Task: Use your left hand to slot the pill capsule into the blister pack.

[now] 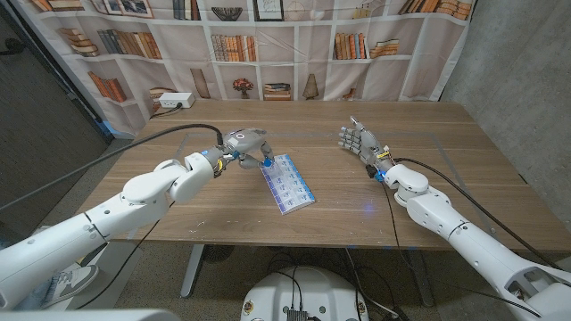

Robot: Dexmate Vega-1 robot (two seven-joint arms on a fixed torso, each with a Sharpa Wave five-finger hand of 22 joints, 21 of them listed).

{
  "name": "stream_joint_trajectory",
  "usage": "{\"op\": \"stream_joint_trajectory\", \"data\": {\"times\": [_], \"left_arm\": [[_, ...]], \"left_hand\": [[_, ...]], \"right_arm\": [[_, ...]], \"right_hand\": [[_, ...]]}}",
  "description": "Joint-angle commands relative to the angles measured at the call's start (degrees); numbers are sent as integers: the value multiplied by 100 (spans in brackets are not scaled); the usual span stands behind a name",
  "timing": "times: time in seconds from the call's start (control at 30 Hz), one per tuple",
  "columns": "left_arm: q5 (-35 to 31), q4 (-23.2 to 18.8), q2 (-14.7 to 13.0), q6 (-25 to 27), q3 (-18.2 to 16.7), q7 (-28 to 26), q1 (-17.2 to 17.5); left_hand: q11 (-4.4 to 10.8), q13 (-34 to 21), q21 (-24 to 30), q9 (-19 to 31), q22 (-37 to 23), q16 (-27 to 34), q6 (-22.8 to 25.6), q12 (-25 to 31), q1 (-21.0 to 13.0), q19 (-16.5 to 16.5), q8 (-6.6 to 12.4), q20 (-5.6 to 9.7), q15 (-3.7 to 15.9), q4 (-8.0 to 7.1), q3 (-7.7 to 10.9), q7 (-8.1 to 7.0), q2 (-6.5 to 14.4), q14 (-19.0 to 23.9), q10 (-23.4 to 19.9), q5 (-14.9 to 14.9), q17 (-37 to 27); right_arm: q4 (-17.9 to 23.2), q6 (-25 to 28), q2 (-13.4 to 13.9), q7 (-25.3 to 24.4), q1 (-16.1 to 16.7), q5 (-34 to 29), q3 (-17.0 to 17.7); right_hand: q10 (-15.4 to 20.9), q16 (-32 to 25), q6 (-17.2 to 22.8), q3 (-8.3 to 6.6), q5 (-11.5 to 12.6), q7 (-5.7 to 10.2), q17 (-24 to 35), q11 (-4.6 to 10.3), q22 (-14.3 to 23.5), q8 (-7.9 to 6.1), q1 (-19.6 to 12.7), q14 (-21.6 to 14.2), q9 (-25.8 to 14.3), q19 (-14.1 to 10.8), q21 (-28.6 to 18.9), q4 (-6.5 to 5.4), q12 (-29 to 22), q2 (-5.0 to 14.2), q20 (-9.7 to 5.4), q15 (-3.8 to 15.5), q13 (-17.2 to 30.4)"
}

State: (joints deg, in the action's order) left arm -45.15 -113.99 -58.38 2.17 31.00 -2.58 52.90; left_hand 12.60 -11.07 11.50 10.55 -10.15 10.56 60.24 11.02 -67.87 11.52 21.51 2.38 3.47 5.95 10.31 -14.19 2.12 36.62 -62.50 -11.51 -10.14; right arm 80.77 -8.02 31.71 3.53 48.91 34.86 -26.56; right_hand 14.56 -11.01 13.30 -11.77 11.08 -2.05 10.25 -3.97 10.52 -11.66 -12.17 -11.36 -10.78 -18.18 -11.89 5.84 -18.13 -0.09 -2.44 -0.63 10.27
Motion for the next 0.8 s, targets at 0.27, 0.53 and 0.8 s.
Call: {"op": "stream_joint_trajectory", "data": {"times": [0.27,0.53,0.8], "left_arm": [[-498,347,453,-212,360,84,-297],[-552,116,354,72,253,130,-86],[-556,-15,280,252,158,76,92]], "left_hand": [[6,-11,-18,18,-2,16,275,-2,-11,-35,26,280,834,20,59,211,33,-6,-74,-1,-16],[5,-12,-20,17,-3,16,290,-1,-13,-45,29,275,831,20,63,213,35,-6,-82,1,-16],[5,-15,-20,17,-3,16,310,5,-21,-50,33,266,833,22,71,216,39,-6,-100,3,-16]], "right_arm": [[353,134,322,-87,290,133,202],[286,86,314,4,267,146,187],[274,80,305,14,274,137,166]], "right_hand": [[41,13,56,12,17,7,20,14,10,-1,-10,-12,-22,-13,11,7,37,43,-99,-13,18],[47,12,60,14,17,14,20,15,10,-1,-9,-17,-22,-13,12,7,46,45,-99,-8,19],[54,16,60,17,17,14,21,12,10,0,-7,-12,-22,-10,14,7,56,47,-96,-15,19]]}}
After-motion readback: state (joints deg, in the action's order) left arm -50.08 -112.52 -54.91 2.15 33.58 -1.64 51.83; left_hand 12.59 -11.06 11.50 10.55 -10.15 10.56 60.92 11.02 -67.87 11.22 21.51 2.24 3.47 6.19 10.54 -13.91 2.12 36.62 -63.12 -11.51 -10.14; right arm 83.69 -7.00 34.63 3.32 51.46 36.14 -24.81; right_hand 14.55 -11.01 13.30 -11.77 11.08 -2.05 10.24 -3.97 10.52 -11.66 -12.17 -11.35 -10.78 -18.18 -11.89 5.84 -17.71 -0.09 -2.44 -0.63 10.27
